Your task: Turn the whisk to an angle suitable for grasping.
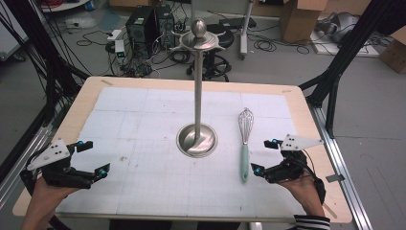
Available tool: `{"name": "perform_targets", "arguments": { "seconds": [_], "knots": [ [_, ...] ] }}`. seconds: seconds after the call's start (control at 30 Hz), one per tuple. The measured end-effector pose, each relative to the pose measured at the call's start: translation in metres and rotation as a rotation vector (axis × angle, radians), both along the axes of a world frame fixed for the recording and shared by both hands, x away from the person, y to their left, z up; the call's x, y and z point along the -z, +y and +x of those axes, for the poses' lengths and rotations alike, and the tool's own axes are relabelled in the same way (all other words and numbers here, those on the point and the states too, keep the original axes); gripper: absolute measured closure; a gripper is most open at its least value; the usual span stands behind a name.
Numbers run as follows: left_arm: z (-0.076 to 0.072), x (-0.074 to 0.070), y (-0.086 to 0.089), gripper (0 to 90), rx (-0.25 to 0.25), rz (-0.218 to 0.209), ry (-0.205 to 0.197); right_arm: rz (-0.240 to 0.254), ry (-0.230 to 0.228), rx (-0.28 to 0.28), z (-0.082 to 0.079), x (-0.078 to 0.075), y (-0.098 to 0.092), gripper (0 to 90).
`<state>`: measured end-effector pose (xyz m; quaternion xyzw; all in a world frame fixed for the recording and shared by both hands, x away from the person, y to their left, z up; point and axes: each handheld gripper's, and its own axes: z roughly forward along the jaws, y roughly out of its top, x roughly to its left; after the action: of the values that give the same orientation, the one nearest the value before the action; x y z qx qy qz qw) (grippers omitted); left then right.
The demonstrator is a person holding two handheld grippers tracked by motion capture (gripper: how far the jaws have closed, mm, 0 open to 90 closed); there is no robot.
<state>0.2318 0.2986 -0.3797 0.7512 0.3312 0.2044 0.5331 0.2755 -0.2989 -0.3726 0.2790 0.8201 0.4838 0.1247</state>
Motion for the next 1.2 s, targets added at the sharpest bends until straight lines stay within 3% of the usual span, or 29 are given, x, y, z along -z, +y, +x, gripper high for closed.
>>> {"name": "perform_targets", "arguments": {
  "seconds": [0.2,0.53,0.6,0.77,0.83,0.9,0.93,1.2],
  "knots": [
    [0.001,0.001,0.000,1.7,-0.004,-0.002,0.005,-0.030,0.024,-0.025,0.008,-0.001,0.005,1.9],
    [0.001,0.003,0.002,1.7,-0.006,-0.005,0.010,-0.099,0.057,-0.128,0.016,0.005,0.020,7.5],
    [0.001,0.003,0.002,1.7,-0.006,-0.005,0.010,-0.106,0.063,-0.149,0.017,0.006,0.022,15.2],
    [0.001,0.003,0.002,1.7,-0.004,-0.001,0.009,-0.138,0.078,-0.172,0.019,0.009,0.031,20.7],
    [0.002,0.004,0.001,1.7,-0.001,0.002,0.009,-0.141,0.121,-0.198,0.021,0.010,0.036,25.8],
    [0.002,0.004,0.001,1.7,0.000,0.004,0.011,-0.147,0.128,-0.206,0.021,0.010,0.038,27.0],
    [0.002,0.004,0.001,1.7,0.001,0.008,0.012,-0.172,0.130,-0.214,0.024,0.010,0.043,32.1],
    [0.002,0.004,0.001,1.7,0.001,0.007,0.010,-0.240,0.179,-0.272,0.027,0.011,0.053,46.0]
  ]
}}
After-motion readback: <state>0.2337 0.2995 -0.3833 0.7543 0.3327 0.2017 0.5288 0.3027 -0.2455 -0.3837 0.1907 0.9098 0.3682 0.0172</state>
